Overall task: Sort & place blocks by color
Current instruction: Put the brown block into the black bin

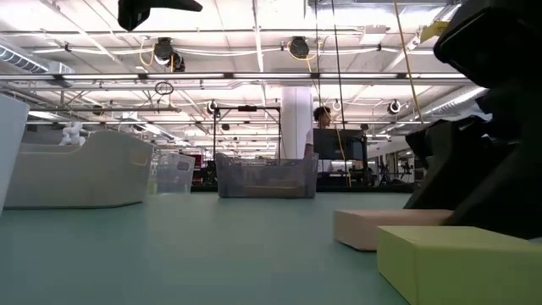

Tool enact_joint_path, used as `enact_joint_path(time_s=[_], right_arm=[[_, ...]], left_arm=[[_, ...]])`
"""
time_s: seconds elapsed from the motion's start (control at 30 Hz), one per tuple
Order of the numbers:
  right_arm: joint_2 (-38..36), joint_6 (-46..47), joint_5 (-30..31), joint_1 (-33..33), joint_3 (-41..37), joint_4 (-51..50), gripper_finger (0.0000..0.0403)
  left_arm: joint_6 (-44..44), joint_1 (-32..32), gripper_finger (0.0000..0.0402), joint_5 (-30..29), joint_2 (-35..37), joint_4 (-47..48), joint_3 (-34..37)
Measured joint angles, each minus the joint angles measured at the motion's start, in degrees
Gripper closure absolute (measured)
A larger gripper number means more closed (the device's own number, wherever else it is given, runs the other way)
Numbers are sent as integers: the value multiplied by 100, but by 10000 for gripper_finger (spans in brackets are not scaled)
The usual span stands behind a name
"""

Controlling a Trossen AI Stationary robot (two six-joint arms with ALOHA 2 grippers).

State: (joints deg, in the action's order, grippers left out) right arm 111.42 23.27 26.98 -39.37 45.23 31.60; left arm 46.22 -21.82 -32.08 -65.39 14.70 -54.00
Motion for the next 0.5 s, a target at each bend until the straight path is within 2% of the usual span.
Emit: enact_joint_path(time_s=[0.07, 0.27, 0.5], right_arm=[[0, 11, 0, 62, 0, -36, 290], [-112, -18, -7, 227, -11, -59, 290], [-786, -533, 34, 596, -24, -871, 290]], left_arm=[[-9, 4, 199, 0, 0, 0, 0], [-114, 4, 199, 0, 0, -35, 0], [-127, 4, 199, 0, 2, -29, 0]])
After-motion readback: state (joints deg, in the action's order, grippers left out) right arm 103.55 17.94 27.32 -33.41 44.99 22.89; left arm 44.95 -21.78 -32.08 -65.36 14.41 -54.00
